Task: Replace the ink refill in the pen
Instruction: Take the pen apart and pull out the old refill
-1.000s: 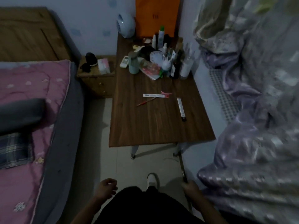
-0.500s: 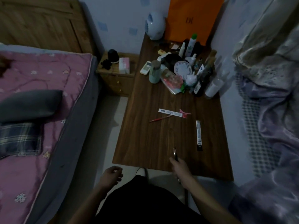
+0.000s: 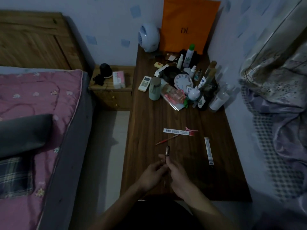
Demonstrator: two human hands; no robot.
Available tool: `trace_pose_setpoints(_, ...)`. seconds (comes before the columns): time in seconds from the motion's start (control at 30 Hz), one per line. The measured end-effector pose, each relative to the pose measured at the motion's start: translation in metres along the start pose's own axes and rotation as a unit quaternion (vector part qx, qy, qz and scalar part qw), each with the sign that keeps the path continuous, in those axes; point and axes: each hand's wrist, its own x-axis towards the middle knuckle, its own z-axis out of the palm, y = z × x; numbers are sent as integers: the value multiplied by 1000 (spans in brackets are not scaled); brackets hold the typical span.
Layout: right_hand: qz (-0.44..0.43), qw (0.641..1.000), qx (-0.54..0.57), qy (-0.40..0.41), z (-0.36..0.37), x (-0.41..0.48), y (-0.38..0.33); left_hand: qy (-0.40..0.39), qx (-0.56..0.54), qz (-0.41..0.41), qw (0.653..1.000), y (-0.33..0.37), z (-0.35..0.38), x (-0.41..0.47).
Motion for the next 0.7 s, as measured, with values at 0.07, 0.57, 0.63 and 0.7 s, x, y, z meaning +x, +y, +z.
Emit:
trace_pose_setpoints(0.07, 9, 1000, -25, -12, 5, -2, 2, -14, 1, 6, 1000, 2, -3, 1)
trace_pose_setpoints(0.57, 3, 983, -156, 92, 6, 15, -4, -49, 272, 10, 961, -19, -26, -16)
trace_pose_setpoints(0.63, -19, 940, -335, 63, -5, 18, 5, -31, 343, 31, 938, -22, -32, -16)
trace_pose_setpoints(0.7, 11, 930, -366, 17, -11, 19, 12, -16, 401, 51, 914, -27, -39, -18)
